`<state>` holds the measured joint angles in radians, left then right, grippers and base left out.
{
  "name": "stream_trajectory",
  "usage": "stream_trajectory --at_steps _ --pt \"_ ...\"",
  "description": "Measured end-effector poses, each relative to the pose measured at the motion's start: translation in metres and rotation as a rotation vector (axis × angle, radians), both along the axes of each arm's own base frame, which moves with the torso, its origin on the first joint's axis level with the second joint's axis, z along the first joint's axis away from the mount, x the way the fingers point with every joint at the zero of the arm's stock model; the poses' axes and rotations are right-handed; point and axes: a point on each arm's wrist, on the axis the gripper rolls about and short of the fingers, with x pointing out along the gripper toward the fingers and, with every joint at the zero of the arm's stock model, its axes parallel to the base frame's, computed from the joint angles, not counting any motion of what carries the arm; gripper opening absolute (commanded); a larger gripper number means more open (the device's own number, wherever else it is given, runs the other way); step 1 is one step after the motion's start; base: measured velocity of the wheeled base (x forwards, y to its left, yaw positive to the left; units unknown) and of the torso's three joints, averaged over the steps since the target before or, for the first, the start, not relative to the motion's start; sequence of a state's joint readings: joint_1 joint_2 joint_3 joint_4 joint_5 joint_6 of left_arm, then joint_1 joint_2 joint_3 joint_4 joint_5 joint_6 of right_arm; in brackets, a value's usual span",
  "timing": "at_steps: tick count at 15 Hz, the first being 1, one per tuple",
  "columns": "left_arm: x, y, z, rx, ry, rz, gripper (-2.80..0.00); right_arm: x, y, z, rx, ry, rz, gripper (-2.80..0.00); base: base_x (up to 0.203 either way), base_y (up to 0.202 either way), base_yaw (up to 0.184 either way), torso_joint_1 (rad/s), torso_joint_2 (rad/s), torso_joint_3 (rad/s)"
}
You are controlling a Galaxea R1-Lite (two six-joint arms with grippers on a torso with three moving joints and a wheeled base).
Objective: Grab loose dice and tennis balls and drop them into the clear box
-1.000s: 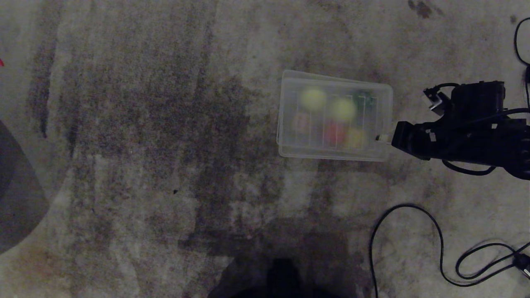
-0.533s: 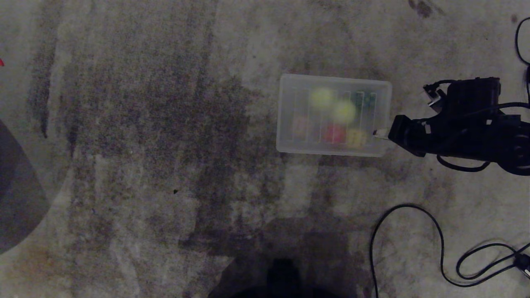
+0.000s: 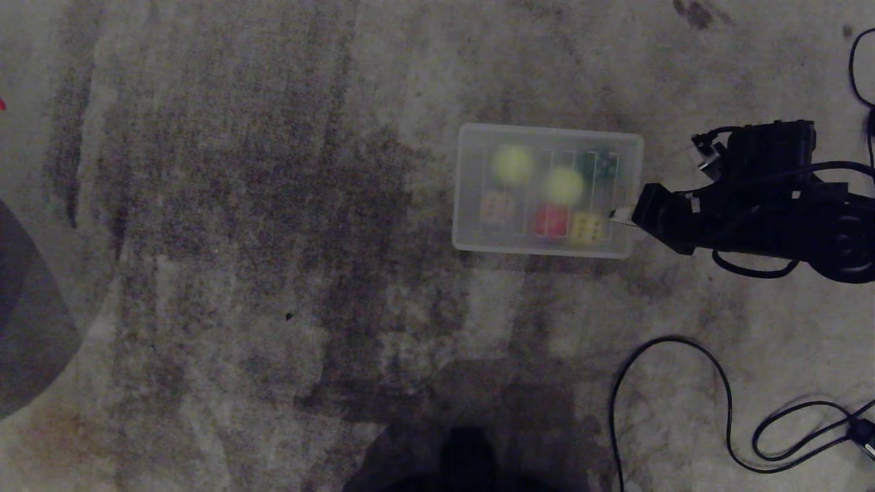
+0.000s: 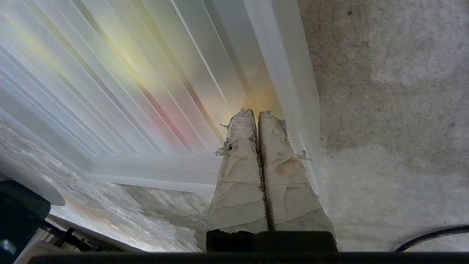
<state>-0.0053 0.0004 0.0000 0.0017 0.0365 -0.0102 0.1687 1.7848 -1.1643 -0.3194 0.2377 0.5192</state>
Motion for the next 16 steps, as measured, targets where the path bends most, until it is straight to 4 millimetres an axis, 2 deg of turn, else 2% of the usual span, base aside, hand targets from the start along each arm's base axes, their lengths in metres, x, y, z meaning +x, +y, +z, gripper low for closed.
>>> stream_trajectory --at_steps 4,7,9,12,16 --pt "0.000 0.000 0.000 0.000 0.000 0.000 -2.80 -0.016 -0.001 0.010 0.004 -0.012 0.010 -2.80 0.000 0.000 0.000 0.000 0.00 0.000" --pt "0.000 0.000 0.000 0.000 0.000 0.000 -2.80 -0.045 -0.007 0.015 -0.001 0.000 0.007 -2.80 0.000 0.000 0.000 0.000 0.00 0.000" --pt "0.000 0.000 0.000 0.000 0.000 0.000 -2.80 -0.076 -0.013 0.016 -0.024 0.002 0.010 -2.80 0.000 0.000 0.000 0.000 0.00 0.000" --pt "0.000 0.000 0.000 0.000 0.000 0.000 -2.80 -0.143 -0.026 0.002 -0.124 0.007 0.014 -2.80 0.000 0.000 0.000 0.000 0.00 0.000" --pt "0.000 0.000 0.000 0.000 0.000 0.000 -2.80 -0.242 -0.048 -0.042 -0.279 0.012 0.007 -2.80 0.000 0.000 0.000 0.000 0.00 0.000"
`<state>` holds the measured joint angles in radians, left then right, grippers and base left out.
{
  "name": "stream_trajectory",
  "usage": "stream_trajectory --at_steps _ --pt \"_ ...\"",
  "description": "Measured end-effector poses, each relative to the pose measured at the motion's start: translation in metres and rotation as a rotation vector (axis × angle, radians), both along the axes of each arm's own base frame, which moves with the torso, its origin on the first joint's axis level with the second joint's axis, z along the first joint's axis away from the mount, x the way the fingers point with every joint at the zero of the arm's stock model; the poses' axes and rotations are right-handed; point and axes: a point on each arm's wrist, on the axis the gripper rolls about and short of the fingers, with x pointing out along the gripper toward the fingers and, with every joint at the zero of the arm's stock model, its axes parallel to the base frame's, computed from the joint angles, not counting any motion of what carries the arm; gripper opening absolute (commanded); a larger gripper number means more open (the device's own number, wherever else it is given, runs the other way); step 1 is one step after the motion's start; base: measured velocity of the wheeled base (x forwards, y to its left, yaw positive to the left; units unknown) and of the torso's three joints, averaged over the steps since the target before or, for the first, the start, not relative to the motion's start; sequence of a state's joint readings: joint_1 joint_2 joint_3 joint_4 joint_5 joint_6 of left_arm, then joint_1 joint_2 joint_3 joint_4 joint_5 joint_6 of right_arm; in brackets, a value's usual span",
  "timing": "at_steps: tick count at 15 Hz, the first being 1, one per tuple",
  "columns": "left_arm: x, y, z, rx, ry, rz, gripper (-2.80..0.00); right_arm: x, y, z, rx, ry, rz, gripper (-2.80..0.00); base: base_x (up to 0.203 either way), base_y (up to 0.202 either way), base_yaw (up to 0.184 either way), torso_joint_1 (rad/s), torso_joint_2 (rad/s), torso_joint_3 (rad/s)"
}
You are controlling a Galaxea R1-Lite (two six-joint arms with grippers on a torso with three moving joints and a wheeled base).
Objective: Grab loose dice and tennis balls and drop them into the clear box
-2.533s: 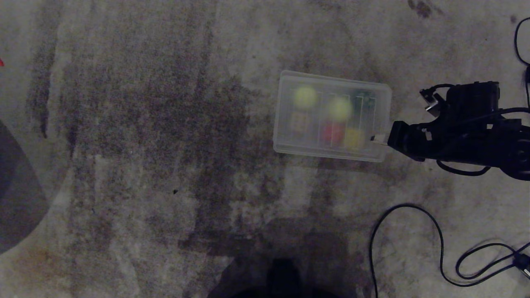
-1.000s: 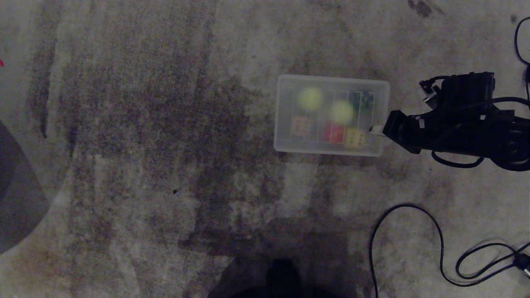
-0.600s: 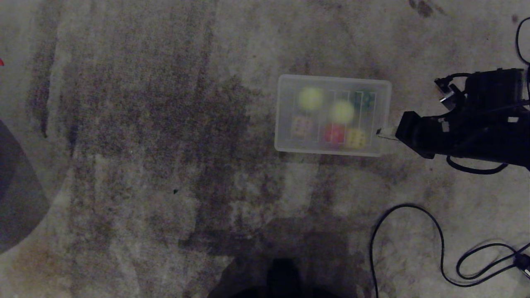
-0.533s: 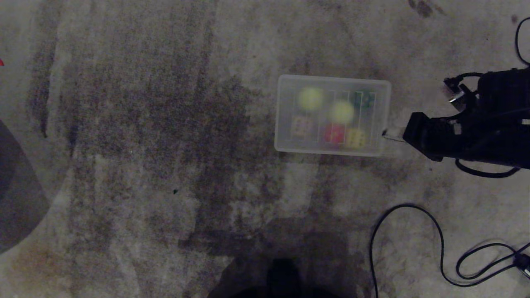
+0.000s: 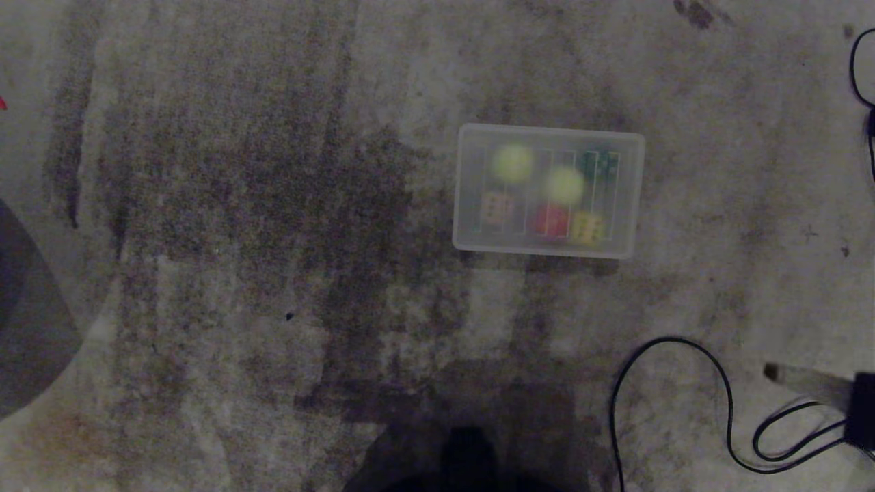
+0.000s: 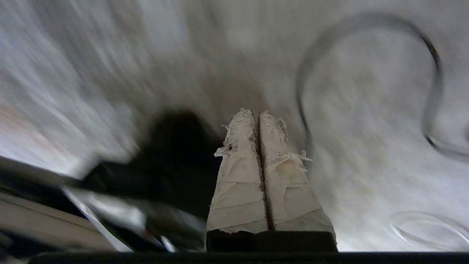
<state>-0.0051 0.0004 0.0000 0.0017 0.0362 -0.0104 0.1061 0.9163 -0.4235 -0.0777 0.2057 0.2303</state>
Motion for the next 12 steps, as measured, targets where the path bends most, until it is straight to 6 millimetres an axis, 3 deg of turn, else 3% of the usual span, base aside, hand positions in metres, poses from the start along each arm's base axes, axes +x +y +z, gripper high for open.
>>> stream_trajectory --at_steps 3,5,9,12 --pt "0.000 0.000 0.000 0.000 0.000 0.000 -2.80 -0.057 -0.008 -0.037 -0.063 -0.034 -0.020 -2.80 0.000 0.000 0.000 0.000 0.00 0.000" --pt "0.000 0.000 0.000 0.000 0.000 0.000 -2.80 -0.083 -0.011 -0.058 -0.094 -0.058 -0.073 -2.80 0.000 0.000 0.000 0.000 0.00 0.000" --pt "0.000 0.000 0.000 0.000 0.000 0.000 -2.80 -0.112 -0.013 -0.085 -0.154 -0.149 -0.132 -2.80 0.000 0.000 0.000 0.000 0.00 0.000" --pt "0.000 0.000 0.000 0.000 0.000 0.000 -2.80 -0.126 -0.014 -0.093 -0.167 -0.261 -0.159 -2.80 0.000 0.000 0.000 0.000 0.00 0.000"
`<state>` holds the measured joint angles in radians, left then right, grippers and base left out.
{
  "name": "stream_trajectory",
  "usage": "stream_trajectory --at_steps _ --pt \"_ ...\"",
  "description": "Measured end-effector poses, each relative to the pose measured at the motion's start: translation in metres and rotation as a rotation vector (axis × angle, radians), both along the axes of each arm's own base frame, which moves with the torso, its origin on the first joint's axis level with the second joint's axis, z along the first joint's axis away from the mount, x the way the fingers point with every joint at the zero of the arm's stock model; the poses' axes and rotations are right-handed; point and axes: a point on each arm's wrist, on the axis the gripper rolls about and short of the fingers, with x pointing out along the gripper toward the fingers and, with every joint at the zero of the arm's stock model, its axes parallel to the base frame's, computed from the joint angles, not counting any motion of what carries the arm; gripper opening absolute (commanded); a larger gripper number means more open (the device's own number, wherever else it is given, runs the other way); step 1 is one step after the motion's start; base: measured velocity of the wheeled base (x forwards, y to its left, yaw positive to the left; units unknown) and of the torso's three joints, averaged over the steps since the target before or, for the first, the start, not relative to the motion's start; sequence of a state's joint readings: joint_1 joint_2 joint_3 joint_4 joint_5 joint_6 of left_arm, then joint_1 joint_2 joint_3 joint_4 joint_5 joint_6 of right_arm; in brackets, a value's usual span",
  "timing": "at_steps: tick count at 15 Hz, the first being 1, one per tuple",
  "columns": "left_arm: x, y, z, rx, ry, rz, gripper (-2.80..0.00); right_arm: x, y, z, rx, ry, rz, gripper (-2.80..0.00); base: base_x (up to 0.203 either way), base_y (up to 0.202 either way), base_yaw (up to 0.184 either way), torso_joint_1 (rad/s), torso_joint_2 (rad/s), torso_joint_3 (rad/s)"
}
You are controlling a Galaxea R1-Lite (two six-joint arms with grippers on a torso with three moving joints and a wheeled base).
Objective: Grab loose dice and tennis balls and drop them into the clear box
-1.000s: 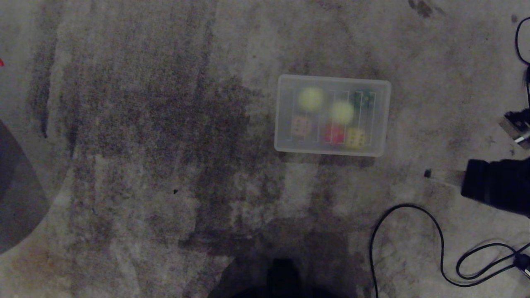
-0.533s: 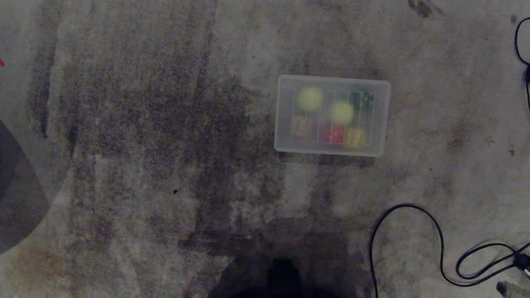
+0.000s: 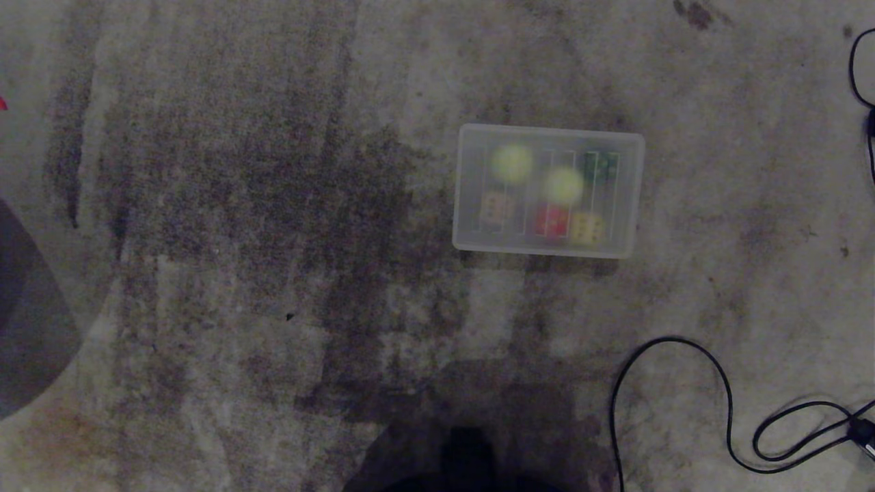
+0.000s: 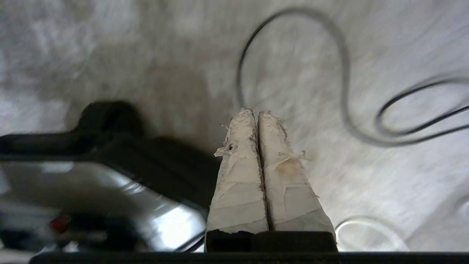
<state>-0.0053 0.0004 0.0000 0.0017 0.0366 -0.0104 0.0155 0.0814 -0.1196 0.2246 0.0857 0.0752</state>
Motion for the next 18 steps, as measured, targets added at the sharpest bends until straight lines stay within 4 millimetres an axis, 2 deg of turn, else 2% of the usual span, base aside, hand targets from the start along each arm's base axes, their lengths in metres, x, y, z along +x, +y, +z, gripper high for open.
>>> stream_trajectory --at_steps 3,18 --pt "0.0000 0.0000 0.0000 0.000 0.000 0.000 -2.80 -0.0033 -0.0017 -0.0078 -0.070 -0.040 -0.066 -2.80 0.000 0.000 0.000 0.000 0.00 0.000" --pt "0.0000 0.0000 -0.0001 0.001 0.001 0.000 -2.80 -0.0045 -0.0017 -0.0115 -0.075 -0.054 -0.069 -2.80 0.000 0.000 0.000 0.001 0.00 0.010"
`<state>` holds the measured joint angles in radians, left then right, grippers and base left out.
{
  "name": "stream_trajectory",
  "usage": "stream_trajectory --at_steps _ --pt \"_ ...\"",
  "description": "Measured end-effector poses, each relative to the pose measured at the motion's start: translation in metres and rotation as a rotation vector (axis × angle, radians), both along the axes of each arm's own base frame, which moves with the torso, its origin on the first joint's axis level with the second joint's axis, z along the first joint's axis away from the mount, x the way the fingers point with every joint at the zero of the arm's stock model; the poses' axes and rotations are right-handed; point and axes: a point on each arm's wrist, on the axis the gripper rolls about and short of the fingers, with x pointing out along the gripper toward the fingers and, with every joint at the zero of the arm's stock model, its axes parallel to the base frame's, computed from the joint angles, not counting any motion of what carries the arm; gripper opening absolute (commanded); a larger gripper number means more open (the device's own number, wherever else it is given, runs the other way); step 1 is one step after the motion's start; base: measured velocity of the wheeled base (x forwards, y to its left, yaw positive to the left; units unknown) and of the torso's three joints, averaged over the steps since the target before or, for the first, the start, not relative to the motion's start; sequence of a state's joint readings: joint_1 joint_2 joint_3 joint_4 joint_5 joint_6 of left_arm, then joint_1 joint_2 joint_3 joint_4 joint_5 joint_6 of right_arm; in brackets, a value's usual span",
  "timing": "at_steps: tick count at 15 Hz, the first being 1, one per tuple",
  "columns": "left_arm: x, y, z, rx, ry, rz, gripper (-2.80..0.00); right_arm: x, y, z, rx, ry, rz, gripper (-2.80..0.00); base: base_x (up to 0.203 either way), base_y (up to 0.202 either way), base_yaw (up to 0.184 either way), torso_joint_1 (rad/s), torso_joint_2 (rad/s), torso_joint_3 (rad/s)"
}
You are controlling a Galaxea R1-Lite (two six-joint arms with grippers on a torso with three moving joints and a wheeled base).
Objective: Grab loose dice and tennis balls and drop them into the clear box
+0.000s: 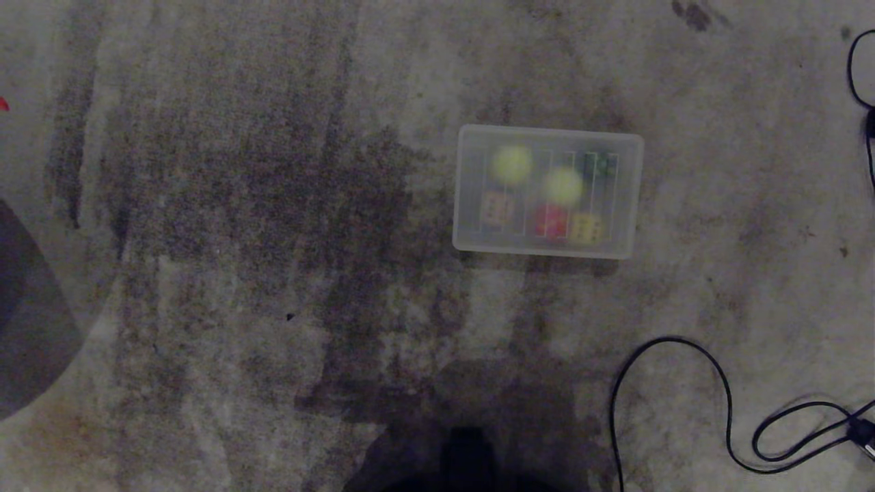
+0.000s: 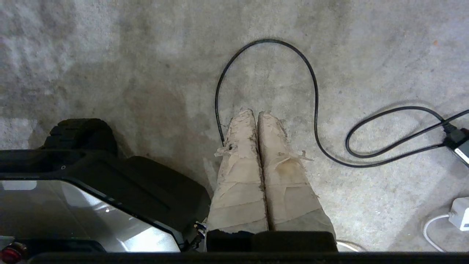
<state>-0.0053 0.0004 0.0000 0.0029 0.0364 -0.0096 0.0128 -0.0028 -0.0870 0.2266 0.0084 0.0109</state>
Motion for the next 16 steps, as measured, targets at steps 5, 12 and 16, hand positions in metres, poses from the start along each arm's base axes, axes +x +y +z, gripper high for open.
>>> stream_trajectory --at_steps 5,12,16 --pt "0.0000 0.0000 0.0001 0.000 -0.001 -0.001 -2.80 0.0002 0.0000 -0.0003 0.000 0.000 -0.001 -2.80 0.000 0.000 0.000 0.006 0.00 0.198" --pt "0.0000 0.0000 0.0001 -0.001 -0.001 -0.001 -2.80 0.0001 -0.0001 0.0000 0.002 0.001 -0.003 -2.80 0.000 0.000 0.000 0.002 0.00 0.201" --pt "0.0000 0.0000 0.0001 -0.001 -0.001 -0.001 -2.80 0.0000 -0.0001 0.0002 0.001 0.000 -0.005 -2.80 0.000 0.000 0.000 0.002 0.00 0.205"
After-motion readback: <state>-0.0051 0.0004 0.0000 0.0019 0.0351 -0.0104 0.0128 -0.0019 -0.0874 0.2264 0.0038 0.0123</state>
